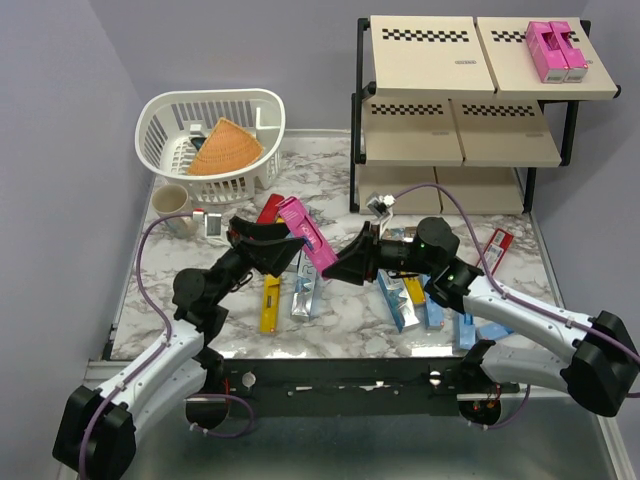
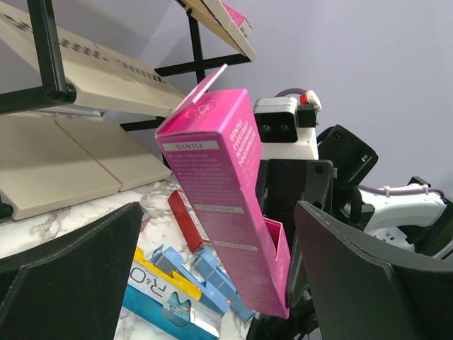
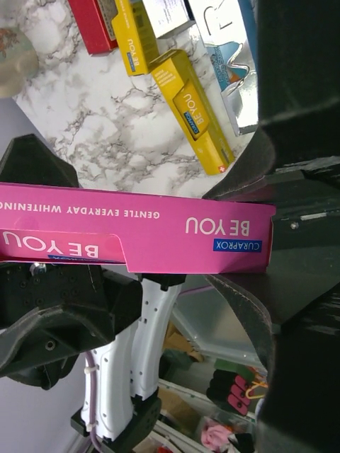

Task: Place and organize the toothpastes onto the shelf
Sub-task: Pick up the toothpaste from the center of the board.

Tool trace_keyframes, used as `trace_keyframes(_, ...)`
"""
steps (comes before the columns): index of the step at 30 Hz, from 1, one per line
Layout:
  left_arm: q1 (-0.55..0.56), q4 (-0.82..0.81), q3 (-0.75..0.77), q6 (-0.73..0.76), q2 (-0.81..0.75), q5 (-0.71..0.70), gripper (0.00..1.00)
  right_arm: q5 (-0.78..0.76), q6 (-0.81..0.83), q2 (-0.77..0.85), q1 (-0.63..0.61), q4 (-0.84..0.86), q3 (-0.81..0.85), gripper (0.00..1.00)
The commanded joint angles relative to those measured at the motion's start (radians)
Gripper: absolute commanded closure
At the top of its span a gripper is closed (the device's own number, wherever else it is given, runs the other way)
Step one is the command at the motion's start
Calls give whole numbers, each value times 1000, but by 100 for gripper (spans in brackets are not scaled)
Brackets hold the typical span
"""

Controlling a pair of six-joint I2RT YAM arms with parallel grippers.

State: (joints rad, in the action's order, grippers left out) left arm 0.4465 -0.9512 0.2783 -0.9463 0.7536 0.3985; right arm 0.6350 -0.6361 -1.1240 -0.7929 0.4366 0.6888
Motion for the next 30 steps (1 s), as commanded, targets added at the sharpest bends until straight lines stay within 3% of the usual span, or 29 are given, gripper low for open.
trace_keyframes(1,32,-110,19,-12,46,-62,1,58,-45,-10,-6,113,-11,63)
trace_keyframes(8,77,-153,39,-20,87,-90,21,81,-59,-36,-6,129,-15,62)
trace_keyframes(12,90,-182,35,-55,99,-96,43,84,-53,-39,-8,128,-15,60)
trace_keyframes(16,100,-175,35,-71,93,-107,55,77,-51,-36,-8,123,-17,57)
trace_keyframes(21,109,-141,36,-85,76,-151,72,54,-7,-17,-6,87,-14,41)
trace_keyframes(24,113,-103,44,-114,67,-194,76,14,64,15,-8,30,-6,25)
trace_keyframes(30,124,80,62,-241,36,-348,80,-122,292,122,-8,-111,-2,3)
